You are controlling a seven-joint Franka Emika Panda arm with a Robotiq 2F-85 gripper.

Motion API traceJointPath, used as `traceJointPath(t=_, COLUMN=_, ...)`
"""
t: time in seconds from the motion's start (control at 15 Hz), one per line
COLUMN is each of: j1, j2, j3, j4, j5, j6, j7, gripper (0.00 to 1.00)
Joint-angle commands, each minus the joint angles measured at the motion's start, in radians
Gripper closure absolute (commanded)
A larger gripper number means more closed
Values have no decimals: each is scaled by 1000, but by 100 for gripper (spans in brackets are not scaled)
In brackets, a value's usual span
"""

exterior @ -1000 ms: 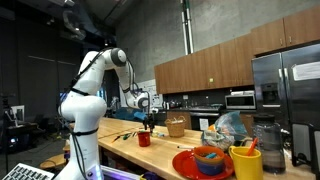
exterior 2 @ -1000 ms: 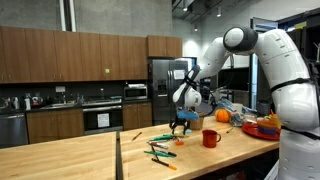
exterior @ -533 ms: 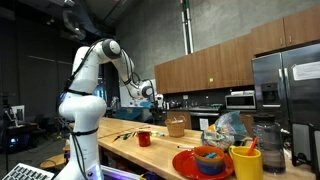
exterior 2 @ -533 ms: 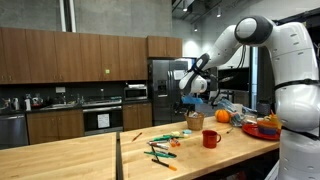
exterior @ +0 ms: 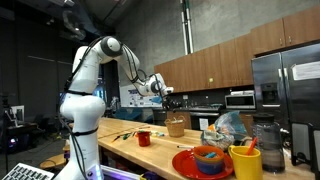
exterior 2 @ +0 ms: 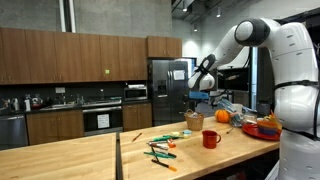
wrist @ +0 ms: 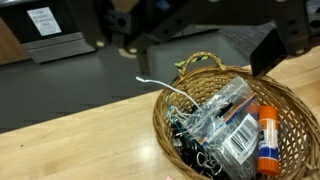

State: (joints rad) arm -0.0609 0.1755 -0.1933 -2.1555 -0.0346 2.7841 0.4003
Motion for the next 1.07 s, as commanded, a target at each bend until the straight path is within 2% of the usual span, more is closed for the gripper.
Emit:
traceJointPath(t=0.0, j1=26, j2=80, j3=-47, j4=73, j5=-50, j6=-32, j7=184, gripper=0)
traceJointPath(t=0.4, j1=76, j2=158, j3=-102, j4=162, j5=-62, j6=-198, j7=419, gripper=0)
traceJointPath(t=0.6, j1=77, j2=171, j3=-109, j4=187, j5=-78, j6=-282, j7=517, gripper=0)
traceJointPath(t=1.0, j1=55, j2=222, j3=-96, j4=230, j5=-77, j6=-378, j7=619, gripper=0)
